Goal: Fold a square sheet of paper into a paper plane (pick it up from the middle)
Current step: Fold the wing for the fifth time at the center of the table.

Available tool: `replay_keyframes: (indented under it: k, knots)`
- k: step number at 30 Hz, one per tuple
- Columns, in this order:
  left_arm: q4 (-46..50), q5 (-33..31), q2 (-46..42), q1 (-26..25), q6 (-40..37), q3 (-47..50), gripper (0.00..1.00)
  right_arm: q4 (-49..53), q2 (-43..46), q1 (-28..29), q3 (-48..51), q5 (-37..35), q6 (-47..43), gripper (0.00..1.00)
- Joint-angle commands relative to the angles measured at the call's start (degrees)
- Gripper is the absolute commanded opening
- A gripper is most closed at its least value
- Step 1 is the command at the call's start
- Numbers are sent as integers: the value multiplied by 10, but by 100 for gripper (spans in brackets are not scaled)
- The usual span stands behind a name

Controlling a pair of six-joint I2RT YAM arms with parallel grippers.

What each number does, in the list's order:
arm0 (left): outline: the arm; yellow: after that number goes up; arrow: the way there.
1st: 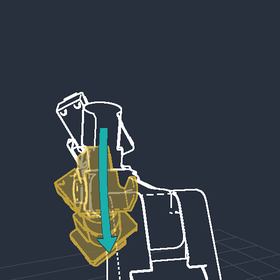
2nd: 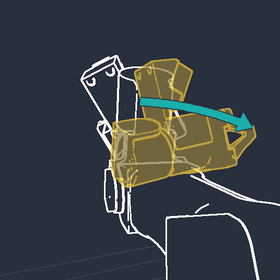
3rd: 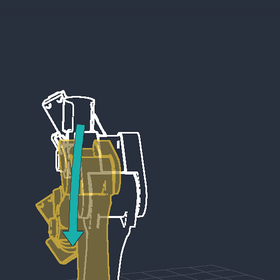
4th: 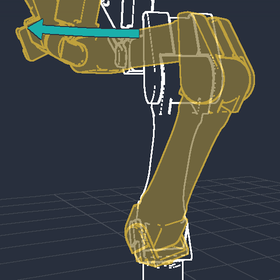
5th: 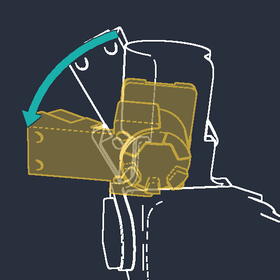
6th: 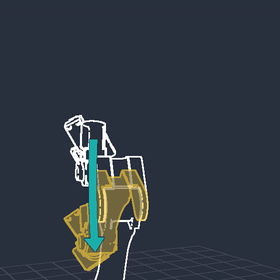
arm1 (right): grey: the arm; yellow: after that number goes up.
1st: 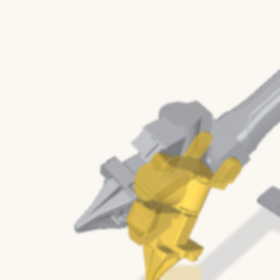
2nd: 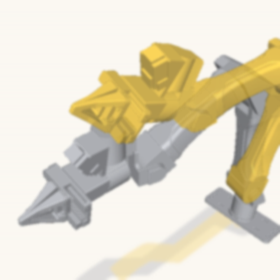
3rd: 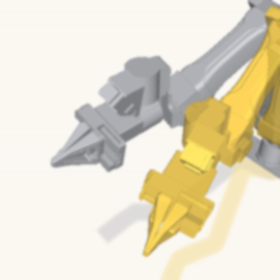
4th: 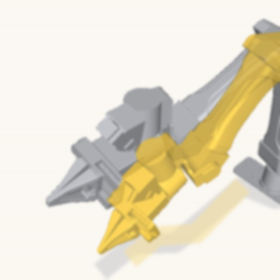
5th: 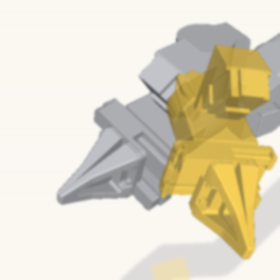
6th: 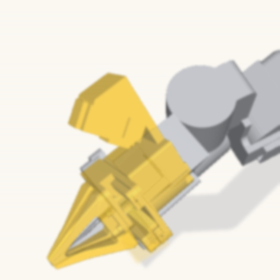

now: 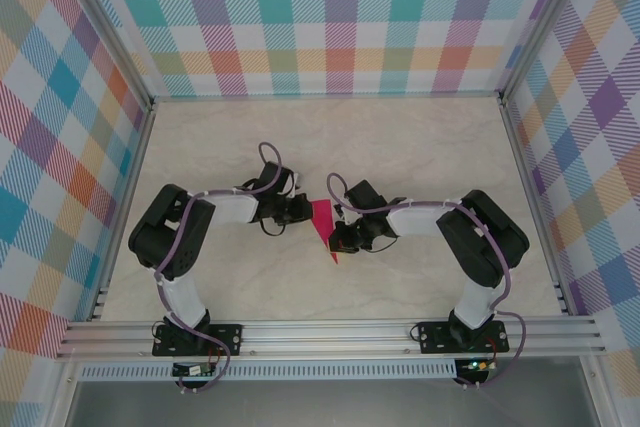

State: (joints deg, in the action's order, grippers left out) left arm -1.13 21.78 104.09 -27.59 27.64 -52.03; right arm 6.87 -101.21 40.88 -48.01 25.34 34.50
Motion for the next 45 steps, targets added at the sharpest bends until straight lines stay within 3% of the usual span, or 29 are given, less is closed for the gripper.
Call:
replay_keyframes:
  k: [1, 10, 16, 27, 30, 36, 45]
  knots:
    - [27, -120, 25, 34, 4, -26, 9, 88, -29, 6, 43, -31, -8, 2]
    - [80, -98, 53, 50, -22, -112, 9, 84, -25, 6, 47, -29, -6, 2]
    - [82, -75, 36, 54, -29, -120, 10, 84, -26, 6, 45, -28, -5, 2]
    - [-41, 26, -172, 20, 61, 50, 11, 84, -27, 6, 47, -29, -7, 2]
    - [-52, 3, -190, -11, 118, 88, 5, 83, -27, 6, 46, -30, -7, 2]
    - [-120, 4, -165, -70, 204, 134, 0, 79, -31, 6, 43, -34, -7, 2]
    - [-144, 44, -92, -96, 229, 115, 0, 78, -35, 6, 38, -33, -10, 1]
